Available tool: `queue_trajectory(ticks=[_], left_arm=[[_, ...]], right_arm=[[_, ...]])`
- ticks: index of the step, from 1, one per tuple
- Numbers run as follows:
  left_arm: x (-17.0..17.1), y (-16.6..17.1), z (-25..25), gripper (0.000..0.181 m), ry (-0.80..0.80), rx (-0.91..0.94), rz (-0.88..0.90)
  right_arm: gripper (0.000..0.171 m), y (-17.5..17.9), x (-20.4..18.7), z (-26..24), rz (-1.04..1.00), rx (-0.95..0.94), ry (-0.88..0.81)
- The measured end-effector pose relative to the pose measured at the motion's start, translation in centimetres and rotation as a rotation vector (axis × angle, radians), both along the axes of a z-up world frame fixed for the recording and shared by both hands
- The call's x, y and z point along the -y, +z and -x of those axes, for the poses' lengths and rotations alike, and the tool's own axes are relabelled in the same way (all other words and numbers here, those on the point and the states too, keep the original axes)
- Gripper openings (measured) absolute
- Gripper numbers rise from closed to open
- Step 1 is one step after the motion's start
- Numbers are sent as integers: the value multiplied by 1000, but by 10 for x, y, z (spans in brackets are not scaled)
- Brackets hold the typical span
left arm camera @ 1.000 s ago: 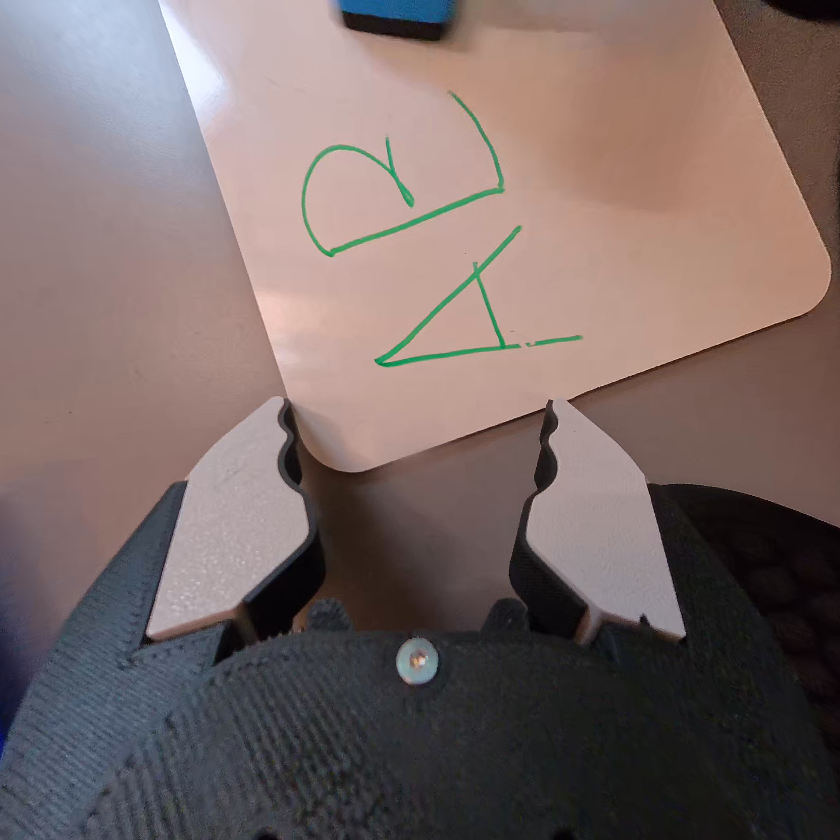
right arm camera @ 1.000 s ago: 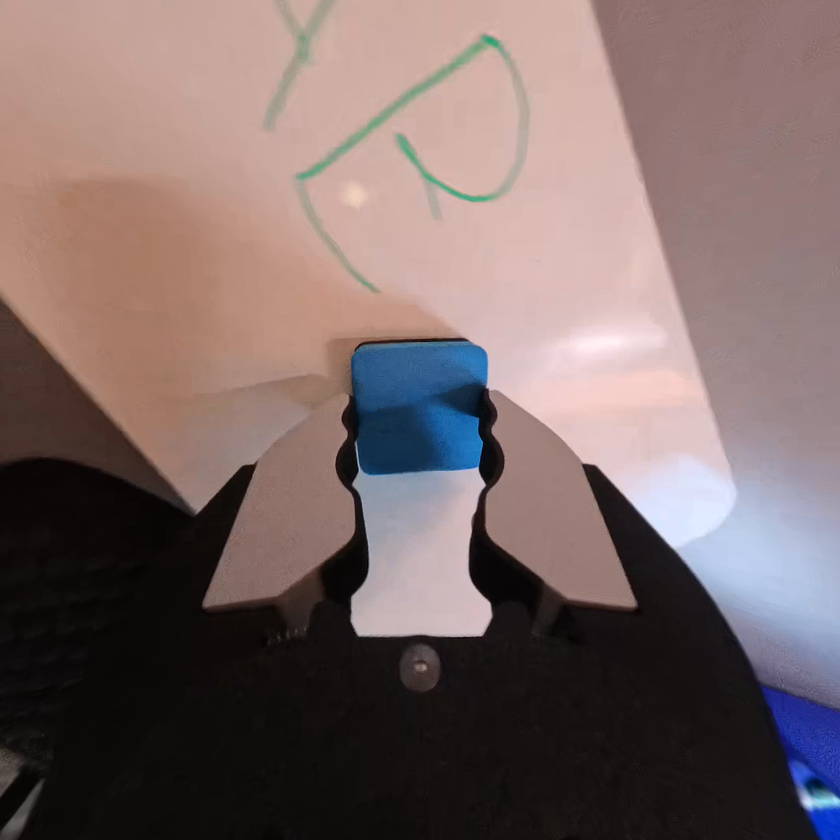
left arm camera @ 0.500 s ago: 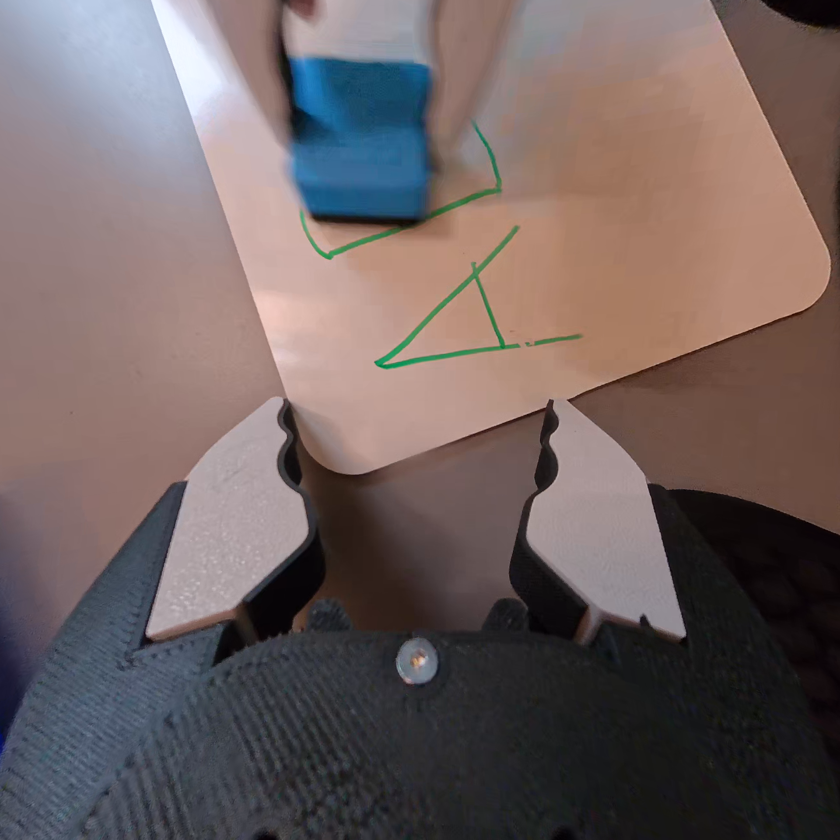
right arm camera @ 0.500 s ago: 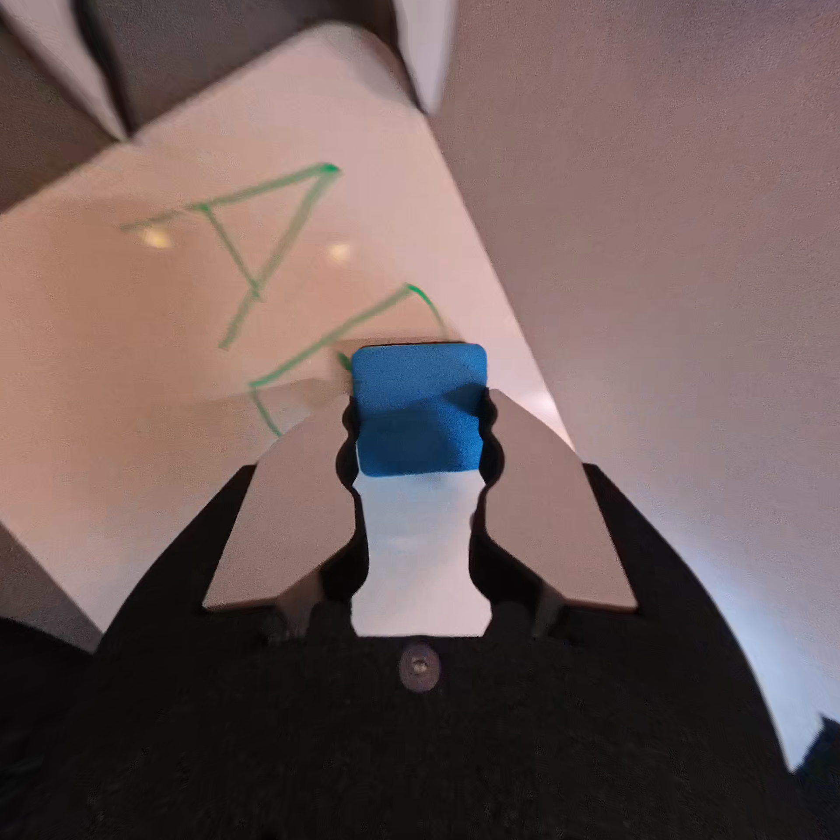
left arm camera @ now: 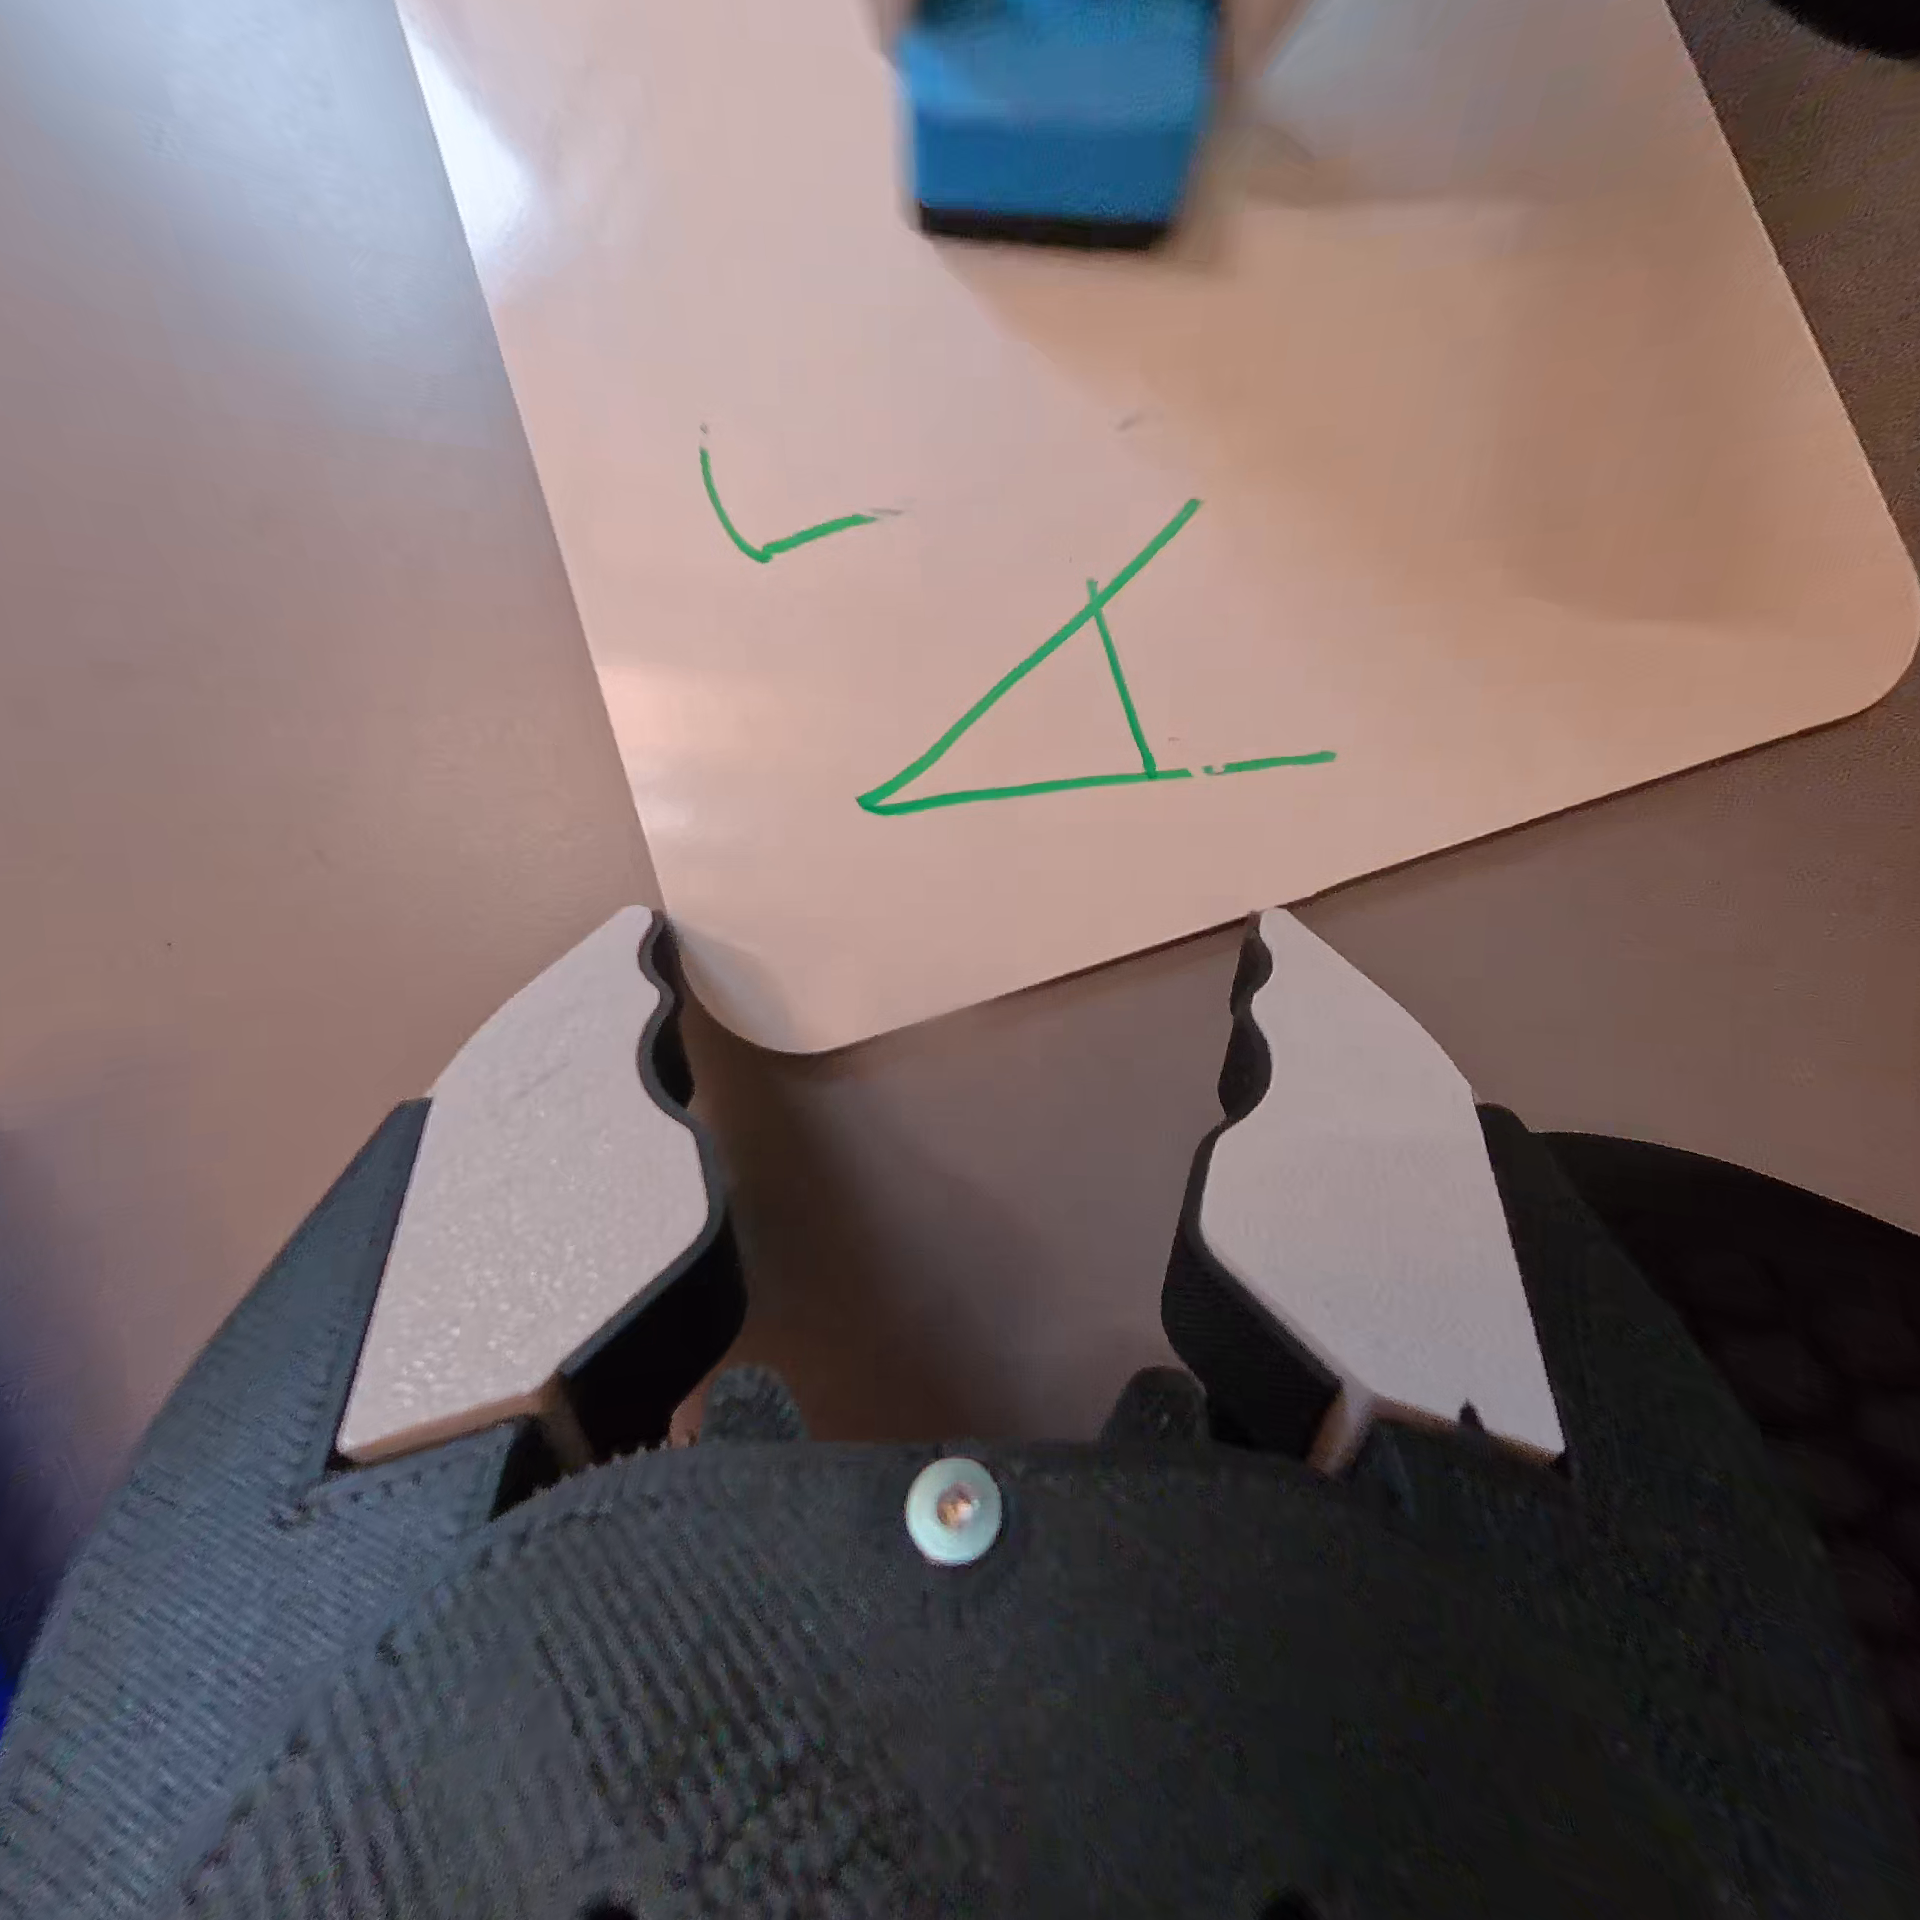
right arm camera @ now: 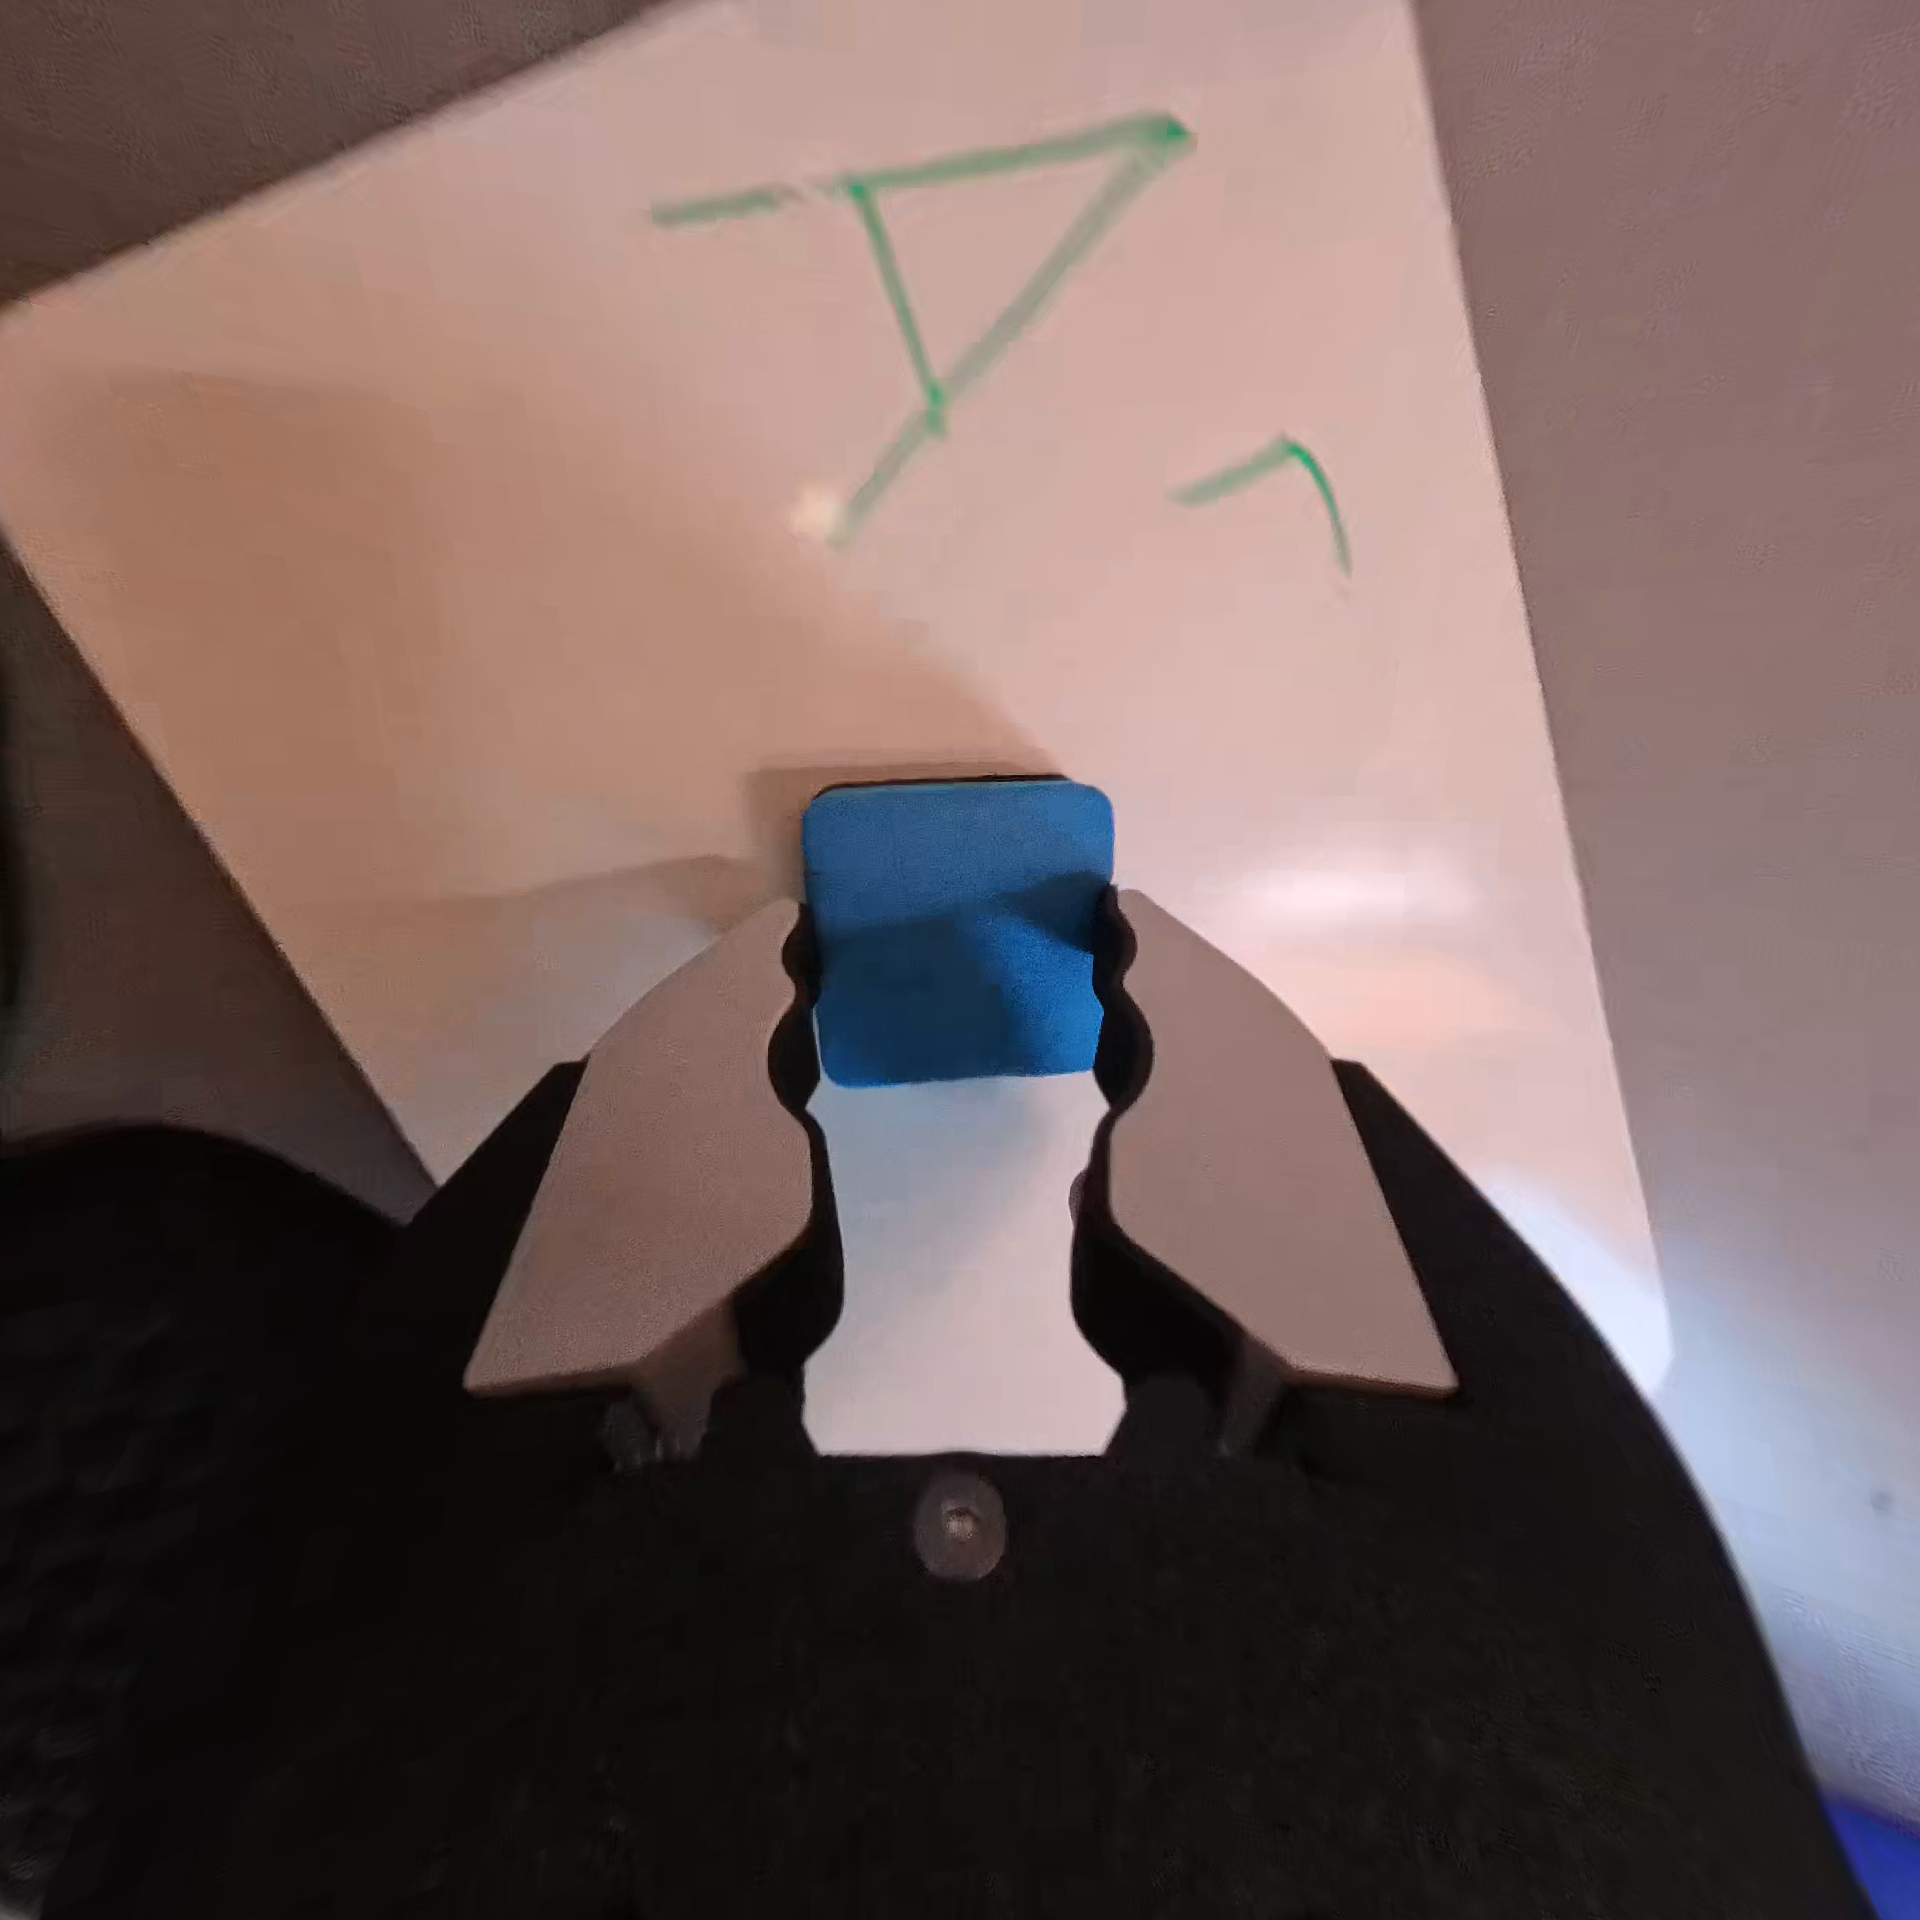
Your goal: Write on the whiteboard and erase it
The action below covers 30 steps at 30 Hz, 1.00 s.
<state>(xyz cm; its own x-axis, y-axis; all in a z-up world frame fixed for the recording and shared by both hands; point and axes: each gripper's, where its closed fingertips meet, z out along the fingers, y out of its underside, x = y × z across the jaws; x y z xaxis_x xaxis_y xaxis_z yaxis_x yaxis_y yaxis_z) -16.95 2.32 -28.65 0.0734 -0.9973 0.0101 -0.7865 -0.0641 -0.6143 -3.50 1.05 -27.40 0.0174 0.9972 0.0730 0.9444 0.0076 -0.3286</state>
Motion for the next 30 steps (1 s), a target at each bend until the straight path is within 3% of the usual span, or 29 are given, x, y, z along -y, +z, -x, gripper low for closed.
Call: queue_trajectory(ticks=[3,6,8,11,13,16,18,19,21,23,26,28,30], left_arm=[[0,0,0,103,-4,-1,1],[1,0,0,103,-5,0,1],[1,0,0,103,-6,0,1],[0,0,0,103,-5,0,1],[1,0,0,103,-3,-1,1],[3,-1,1,108,-19,-6,4],[6,-1,0,106,-26,0,1],[5,0,0,105,-27,4,1],[5,0,-1,103,-29,8,1],[6,0,-1,101,-29,8,0],[6,0,-1,101,-37,10,1],[6,0,-1,101,-38,12,0],[6,2,-4,87,-42,27,0]], right_arm=[[52,0,-34,7,-26,-25,-87],[52,0,21,46,3,-107,105],[52,0,39,30,1,-73,160],[52,0,-25,6,-36,6,-4],[52,0,-58,36,-5,-66,-86],[52,1,-15,90,8,-158,110],[52,1,20,75,52,-93,201],[52,2,19,61,62,-55,187],[52,2,-20,44,43,-28,43],[52,1,-49,60,53,-99,-40],[52,1,-1,102,41,-152,159],[52,3,48,94,115,-126,274],[52,2,45,76,85,-67,278]])
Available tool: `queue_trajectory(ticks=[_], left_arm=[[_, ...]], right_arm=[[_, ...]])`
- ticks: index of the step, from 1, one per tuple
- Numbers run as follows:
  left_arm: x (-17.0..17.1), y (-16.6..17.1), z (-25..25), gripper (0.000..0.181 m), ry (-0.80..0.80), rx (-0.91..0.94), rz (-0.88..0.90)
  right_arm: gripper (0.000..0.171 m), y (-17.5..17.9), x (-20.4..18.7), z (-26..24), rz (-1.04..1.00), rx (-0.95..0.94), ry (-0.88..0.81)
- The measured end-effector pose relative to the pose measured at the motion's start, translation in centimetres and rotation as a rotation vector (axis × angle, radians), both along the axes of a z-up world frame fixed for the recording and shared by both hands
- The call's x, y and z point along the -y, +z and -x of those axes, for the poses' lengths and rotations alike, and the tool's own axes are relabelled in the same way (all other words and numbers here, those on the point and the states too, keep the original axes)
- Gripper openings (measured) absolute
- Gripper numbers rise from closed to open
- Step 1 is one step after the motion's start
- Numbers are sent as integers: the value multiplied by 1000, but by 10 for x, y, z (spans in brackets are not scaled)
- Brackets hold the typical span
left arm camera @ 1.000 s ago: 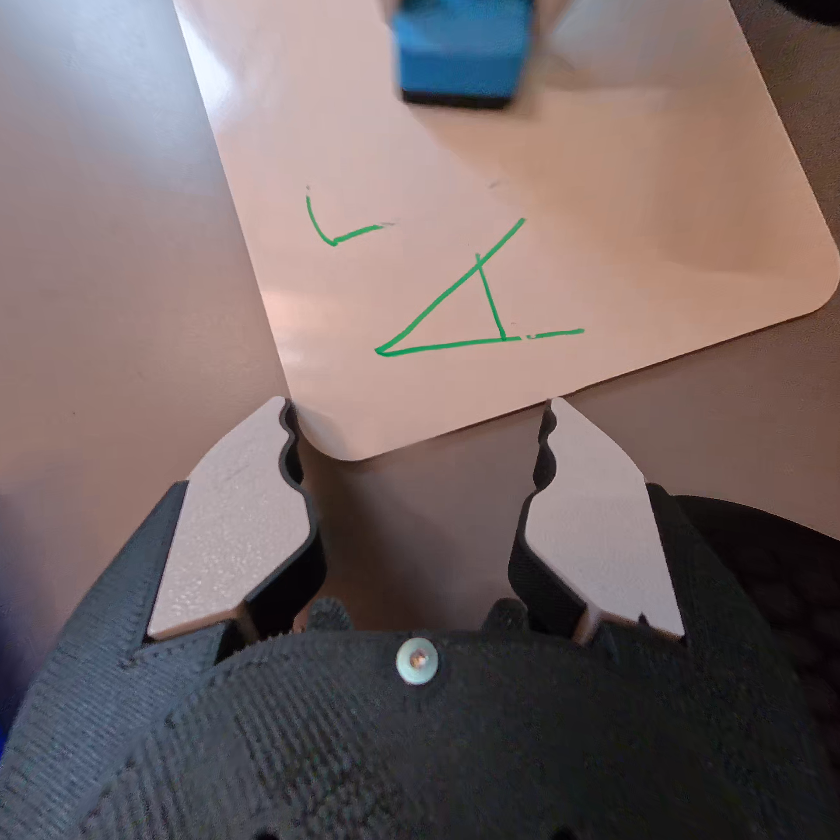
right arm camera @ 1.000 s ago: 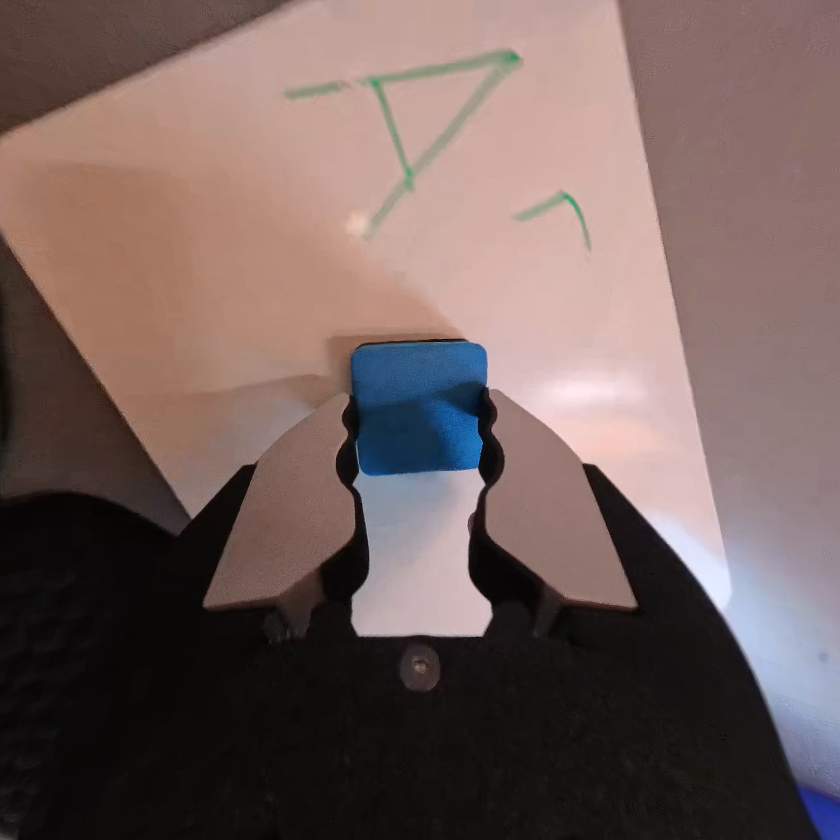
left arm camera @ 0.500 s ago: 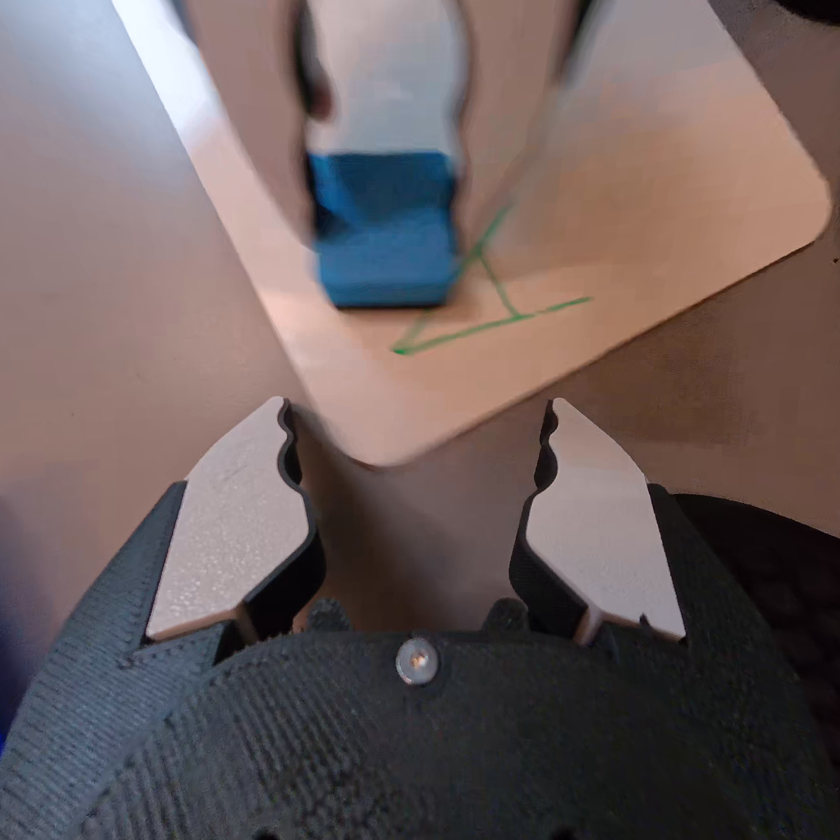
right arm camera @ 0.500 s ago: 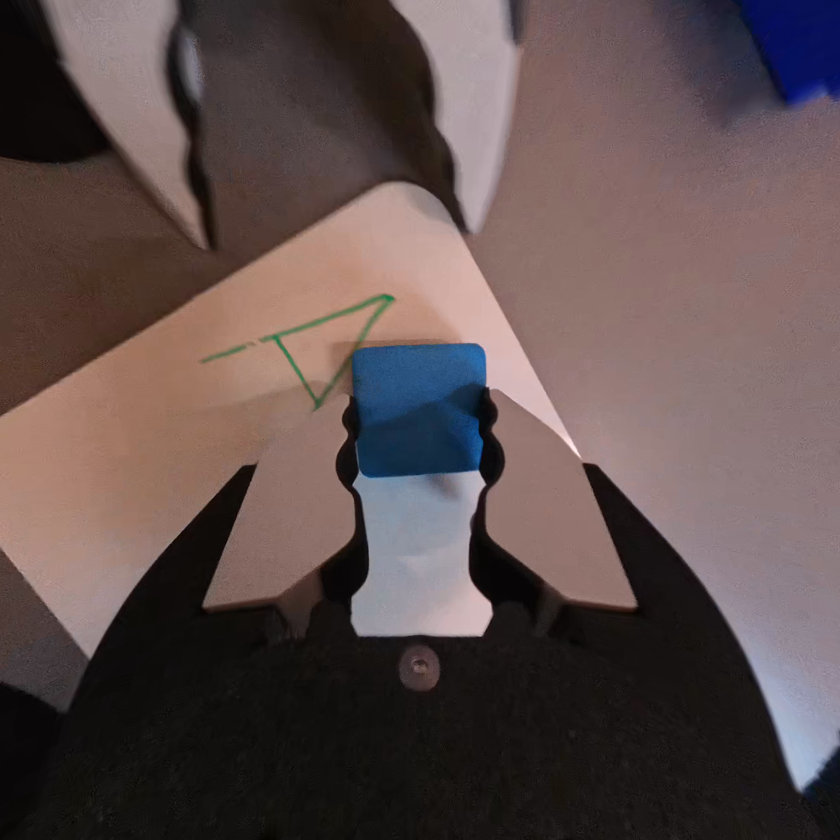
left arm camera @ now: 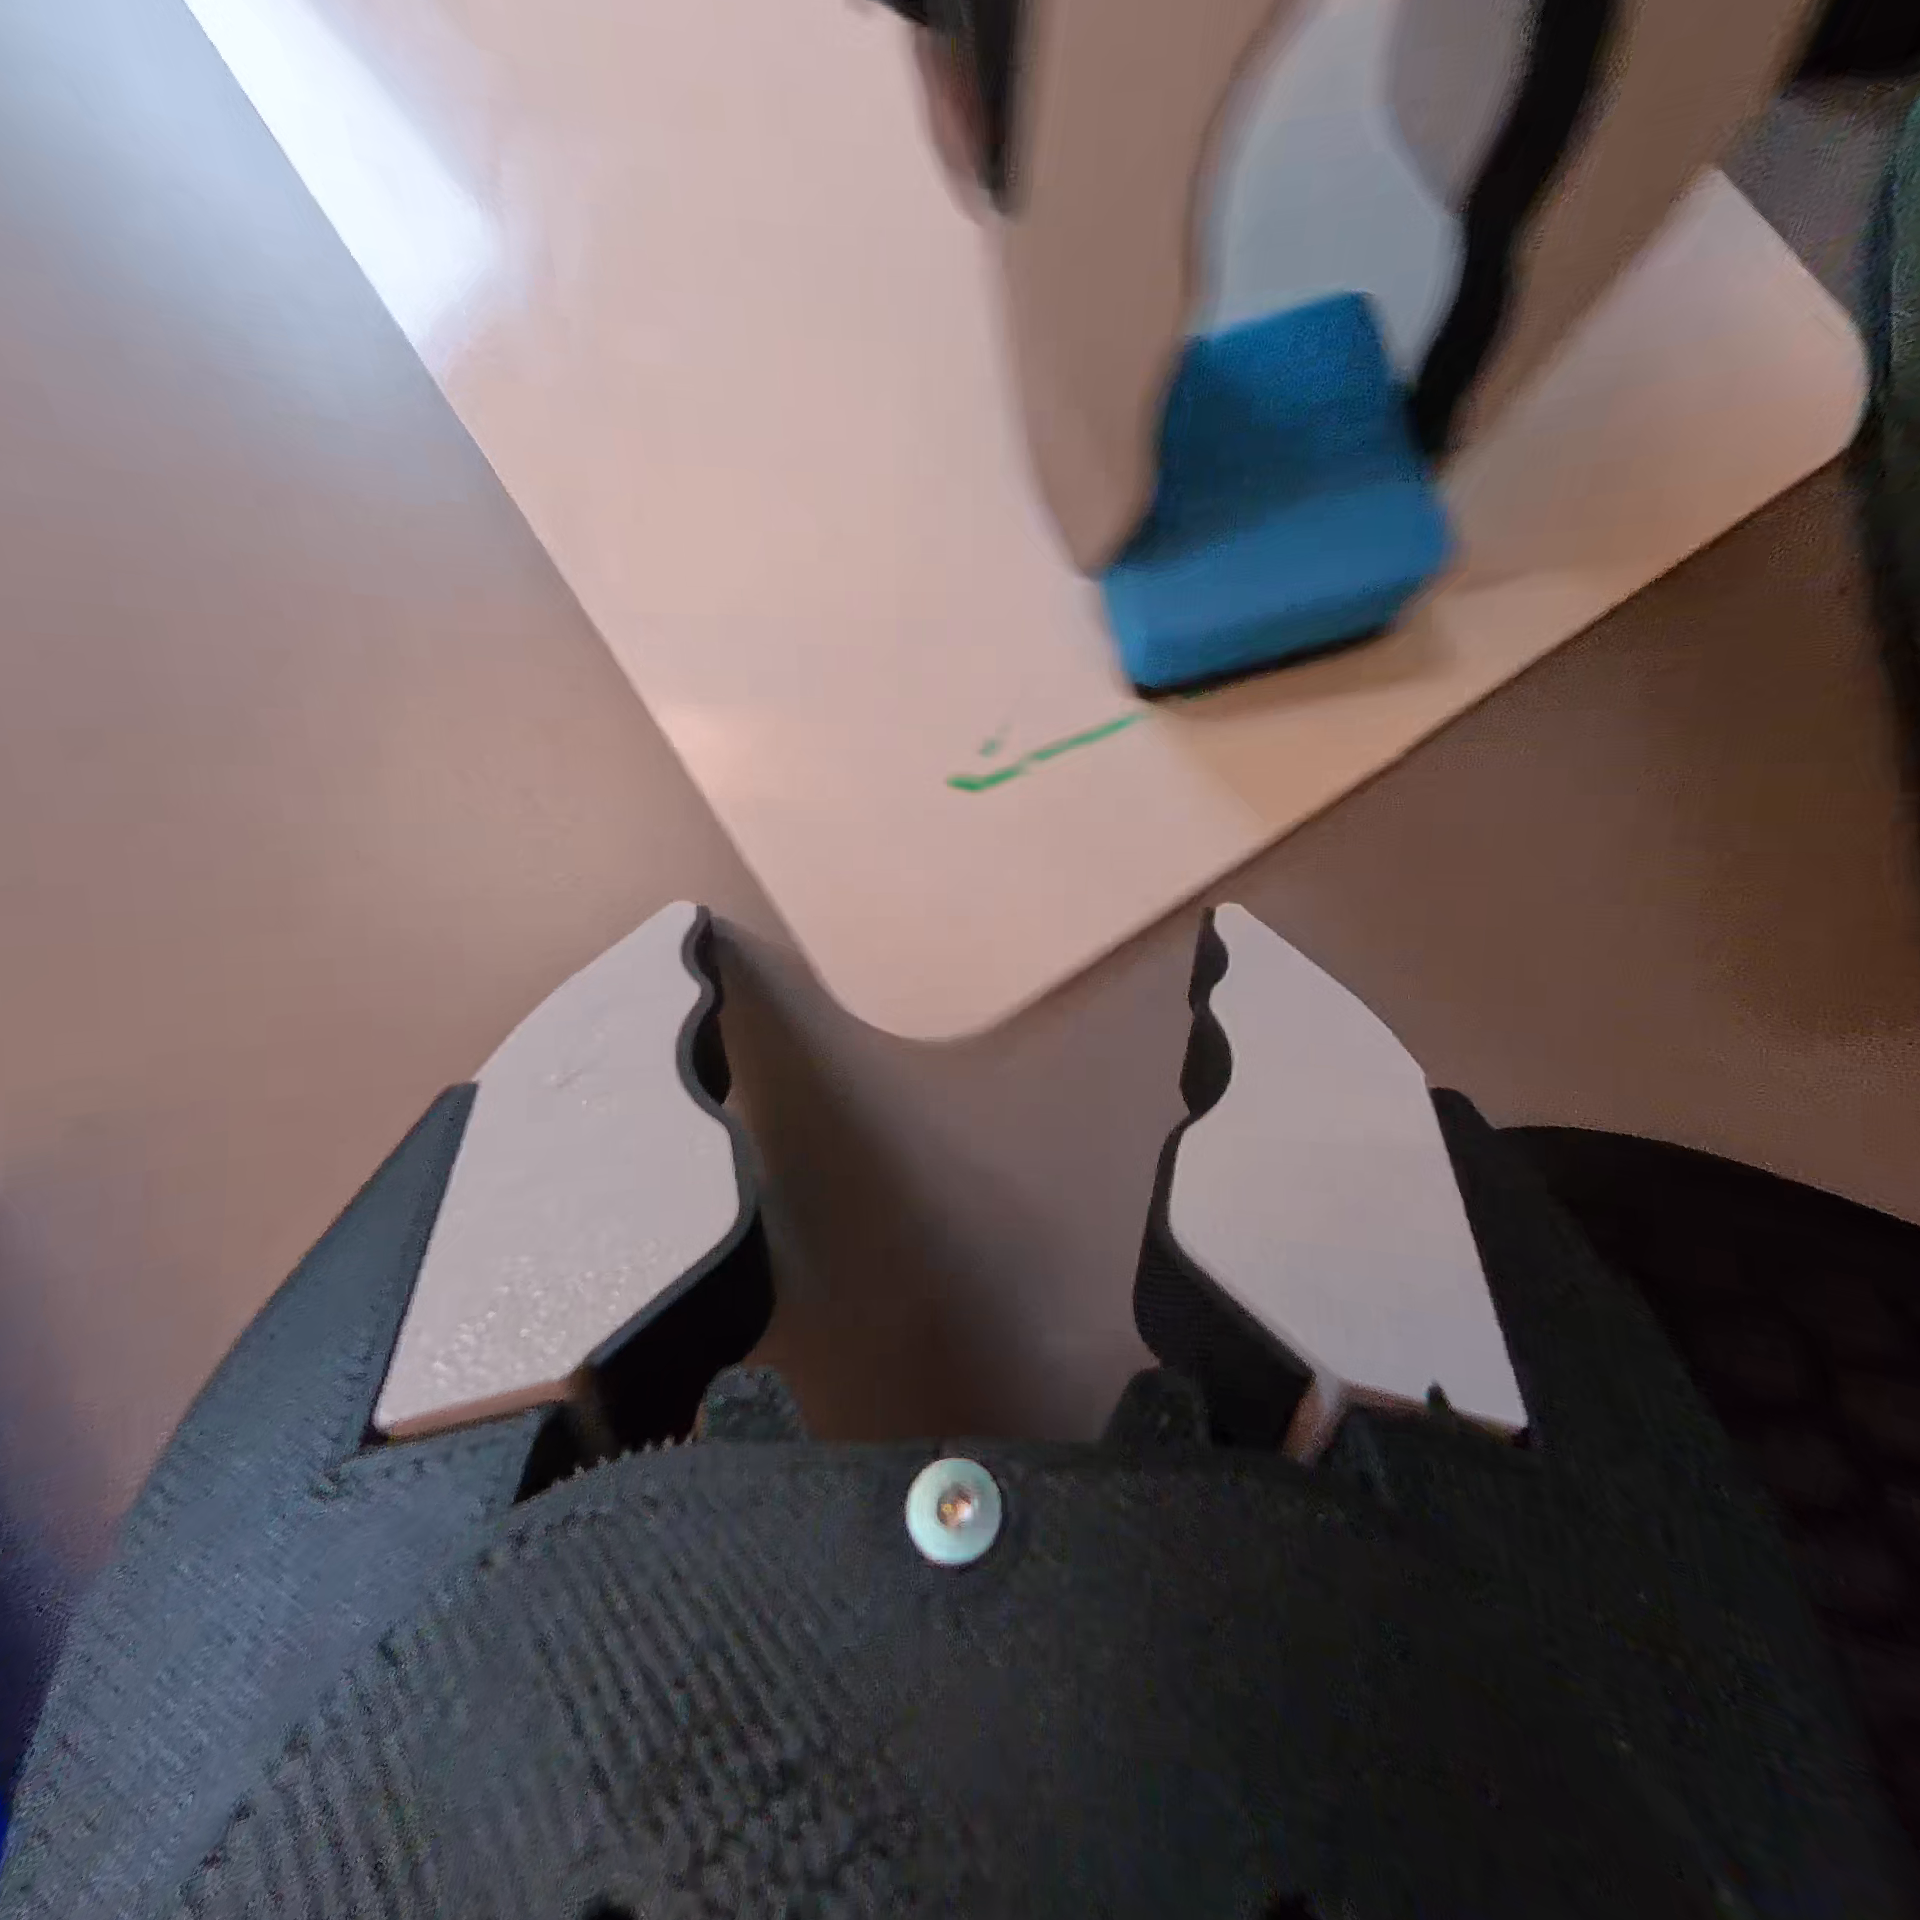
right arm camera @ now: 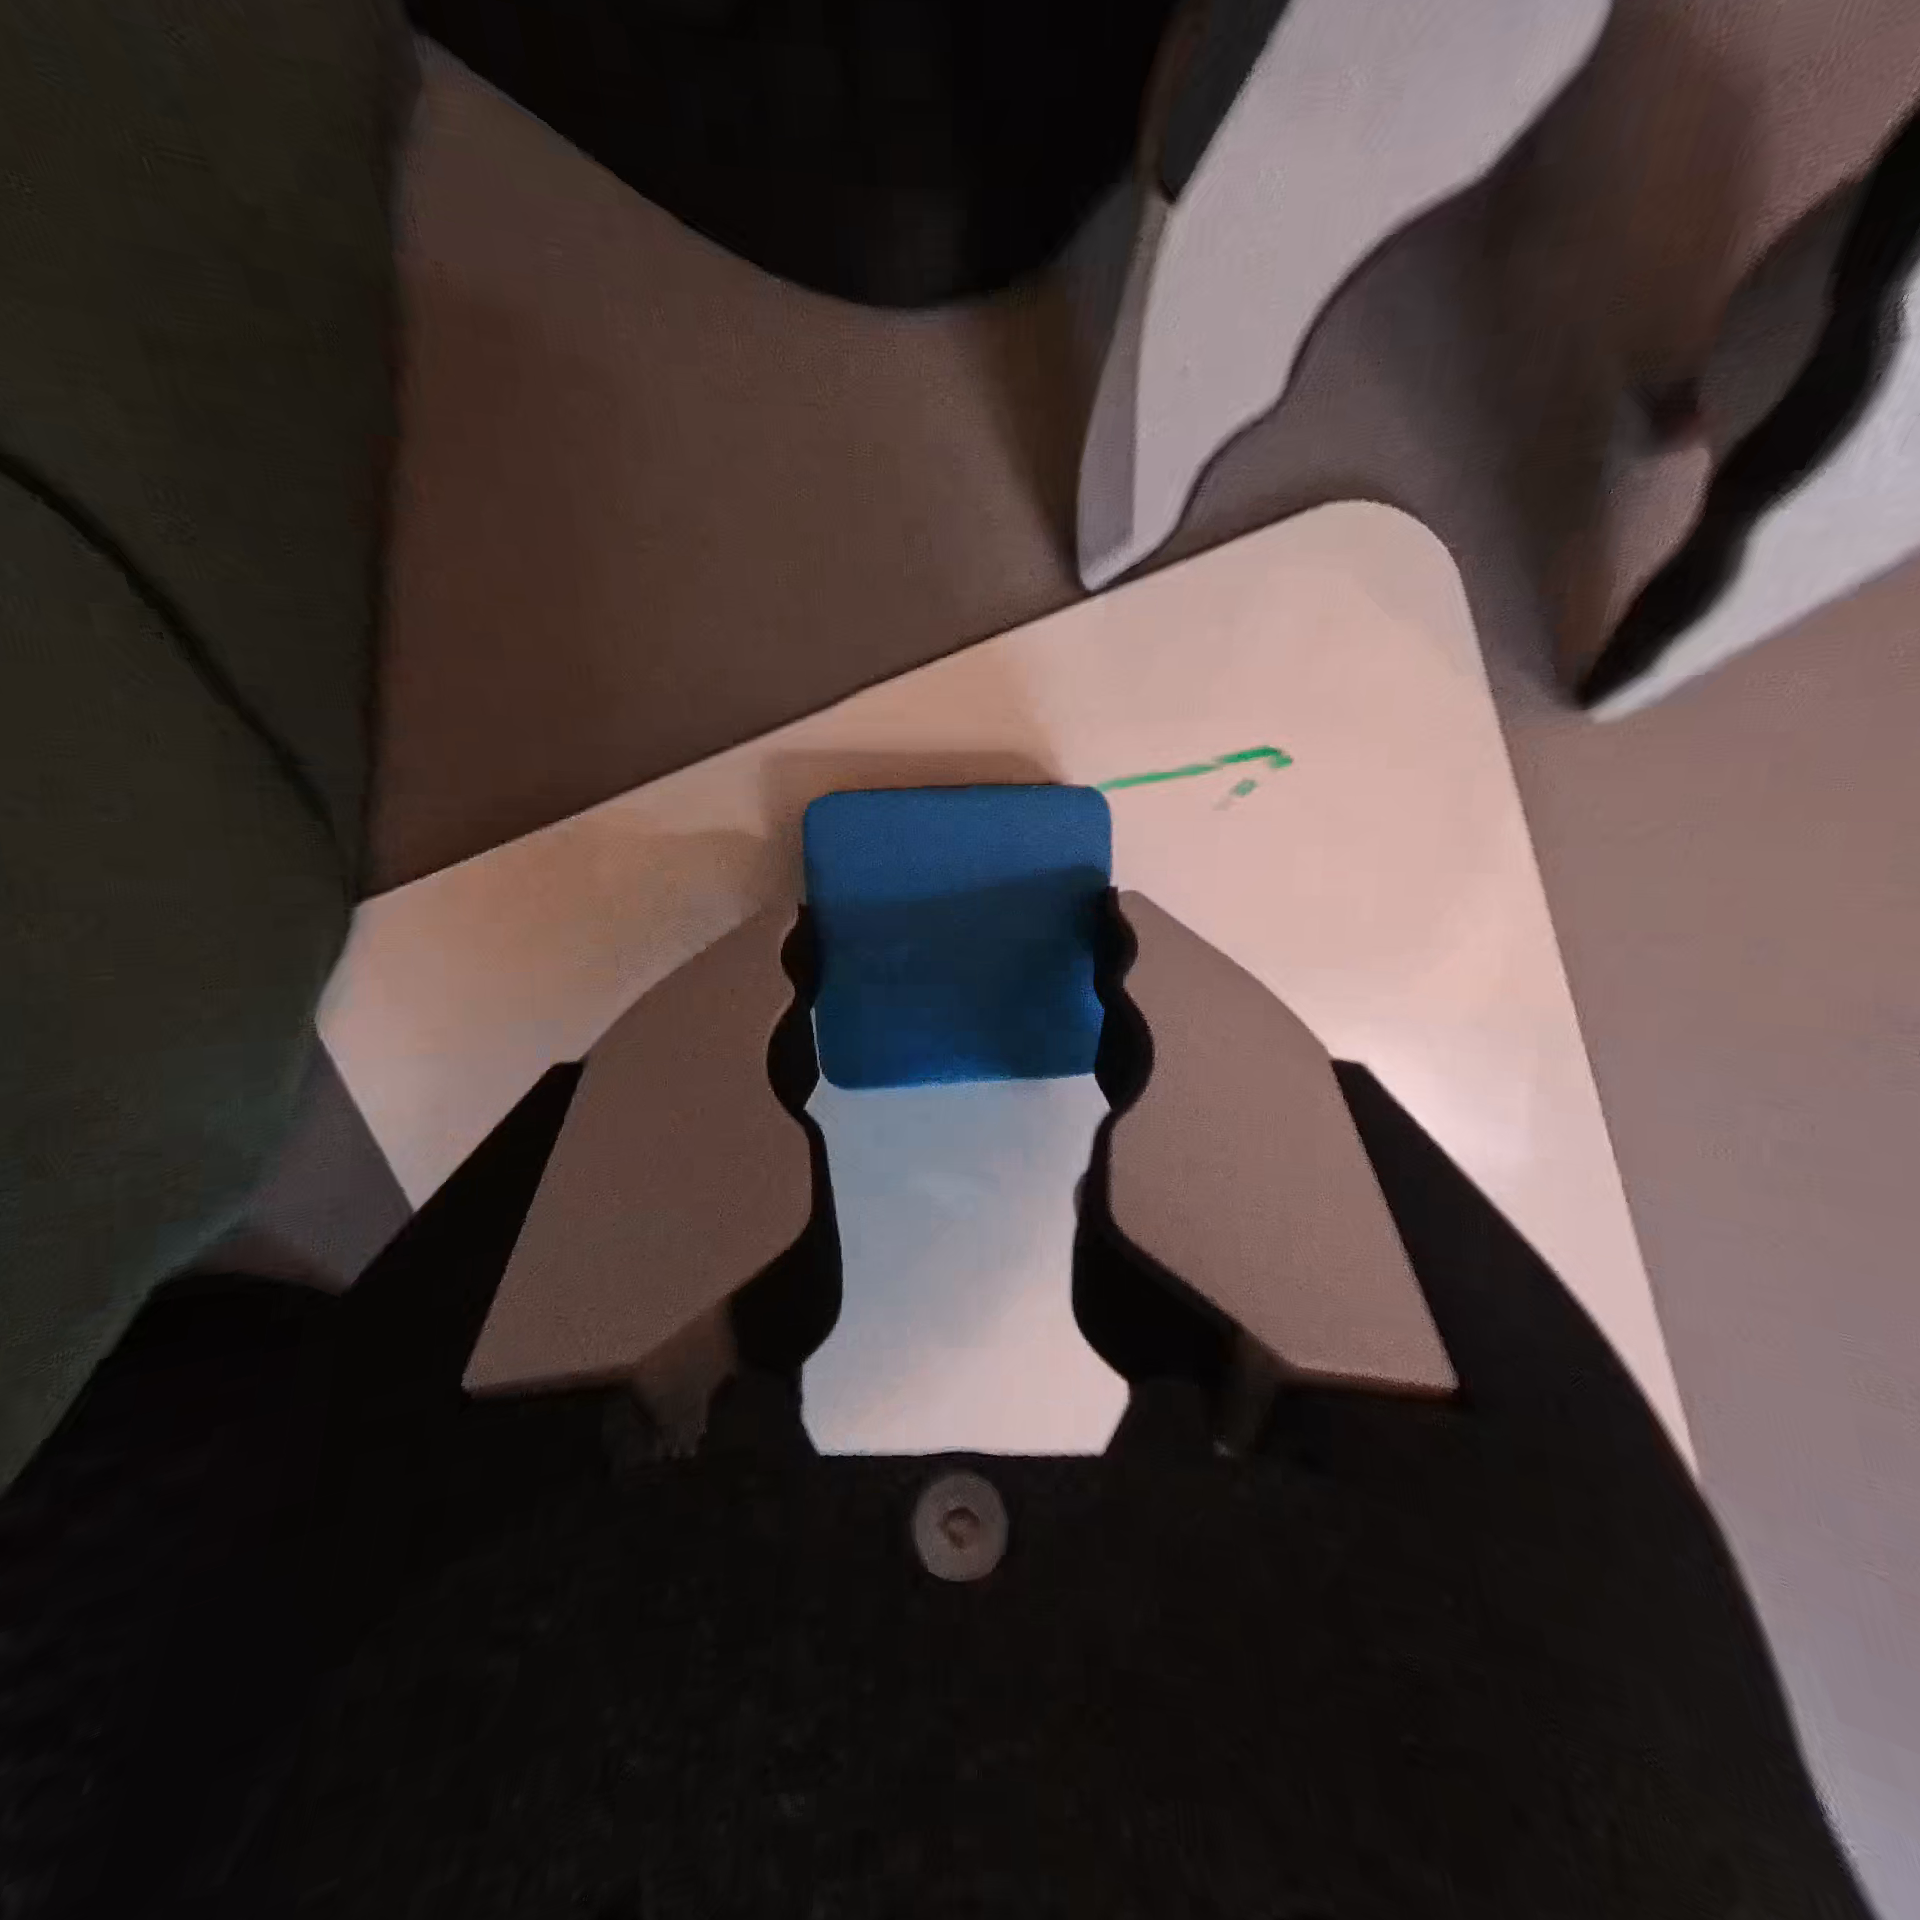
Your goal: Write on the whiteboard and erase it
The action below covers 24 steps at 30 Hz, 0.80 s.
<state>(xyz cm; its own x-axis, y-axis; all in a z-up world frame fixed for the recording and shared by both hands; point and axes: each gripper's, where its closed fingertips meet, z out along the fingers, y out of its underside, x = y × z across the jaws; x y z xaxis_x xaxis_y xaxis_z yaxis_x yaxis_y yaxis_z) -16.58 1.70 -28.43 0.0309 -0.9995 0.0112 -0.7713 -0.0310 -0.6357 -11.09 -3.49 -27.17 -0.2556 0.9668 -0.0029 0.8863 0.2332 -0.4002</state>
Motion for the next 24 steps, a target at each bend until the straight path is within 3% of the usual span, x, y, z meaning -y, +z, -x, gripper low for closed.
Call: queue_trajectory(ticks=[3,6,8,12,15,18,21,24], left_arm=[[-2,0,0,91,17,-1,-4],[-1,0,0,90,12,-1,-2],[0,0,0,87,3,0,-1],[1,0,-1,85,-2,1,-1],[1,0,-1,85,-3,0,-1],[2,0,-1,84,-8,0,0],[2,0,-1,84,-9,1,0],[2,0,-1,83,-9,0,0]], right_arm=[[52,-1,-42,10,-19,-34,-132],[52,-2,-13,34,-51,-84,-9],[52,0,8,16,-20,-33,54],[52,-1,-57,-1,-77,8,-121],[52,-1,-43,29,-35,-62,-82],[52,0,-10,9,0,14,22],[52,-2,-54,2,-110,42,-78],[52,-2,-54,28,-82,-40,-92]])
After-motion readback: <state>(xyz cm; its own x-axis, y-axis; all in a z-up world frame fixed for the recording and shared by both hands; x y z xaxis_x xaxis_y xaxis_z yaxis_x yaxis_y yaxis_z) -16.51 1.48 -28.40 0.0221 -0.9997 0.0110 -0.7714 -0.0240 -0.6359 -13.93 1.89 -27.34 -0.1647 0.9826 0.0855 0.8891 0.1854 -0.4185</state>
